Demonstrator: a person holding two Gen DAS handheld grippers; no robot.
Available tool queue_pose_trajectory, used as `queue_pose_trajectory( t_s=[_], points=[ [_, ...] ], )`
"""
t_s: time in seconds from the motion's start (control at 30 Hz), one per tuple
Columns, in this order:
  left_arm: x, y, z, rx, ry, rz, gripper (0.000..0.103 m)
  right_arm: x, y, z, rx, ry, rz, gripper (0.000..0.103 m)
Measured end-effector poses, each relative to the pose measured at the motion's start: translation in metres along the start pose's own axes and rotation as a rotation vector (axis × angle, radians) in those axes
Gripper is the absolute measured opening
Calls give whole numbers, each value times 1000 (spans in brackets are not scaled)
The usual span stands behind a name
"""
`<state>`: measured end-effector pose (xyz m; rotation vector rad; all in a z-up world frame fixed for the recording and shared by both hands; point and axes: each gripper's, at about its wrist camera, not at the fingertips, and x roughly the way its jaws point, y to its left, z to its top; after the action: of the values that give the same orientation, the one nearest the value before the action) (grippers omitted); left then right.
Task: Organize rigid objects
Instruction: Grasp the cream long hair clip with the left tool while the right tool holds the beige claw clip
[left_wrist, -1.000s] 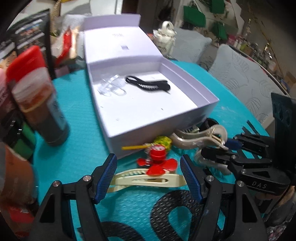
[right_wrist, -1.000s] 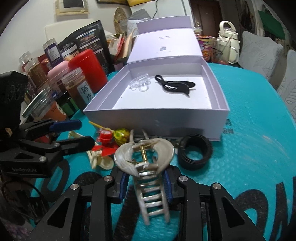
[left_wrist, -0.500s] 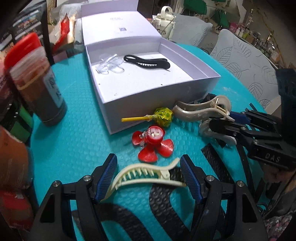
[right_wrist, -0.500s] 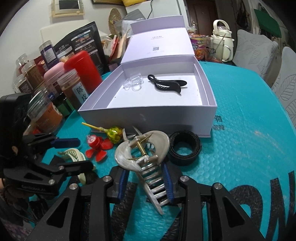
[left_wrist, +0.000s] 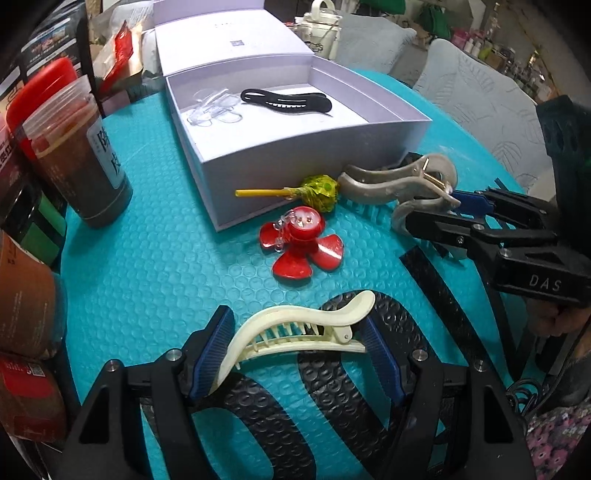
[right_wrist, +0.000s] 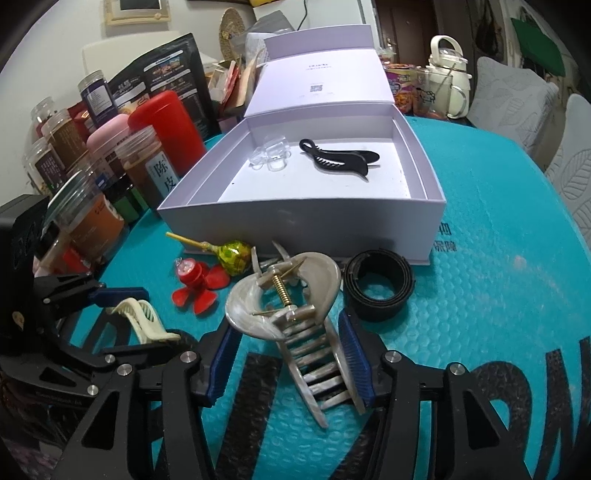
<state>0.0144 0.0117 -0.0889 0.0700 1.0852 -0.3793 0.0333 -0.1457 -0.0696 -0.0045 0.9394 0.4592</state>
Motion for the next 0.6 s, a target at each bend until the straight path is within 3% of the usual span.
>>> queue_pose_trajectory(
  t_s=[0.37, 0.6],
  points=[
    [-10, 17, -4, -37, 21, -165, 70, 3, 1, 0, 0, 13, 6, 54],
    [-7, 6, -9, 84, -12, -123, 70, 3, 6, -2, -27, 12, 1, 54]
  ],
)
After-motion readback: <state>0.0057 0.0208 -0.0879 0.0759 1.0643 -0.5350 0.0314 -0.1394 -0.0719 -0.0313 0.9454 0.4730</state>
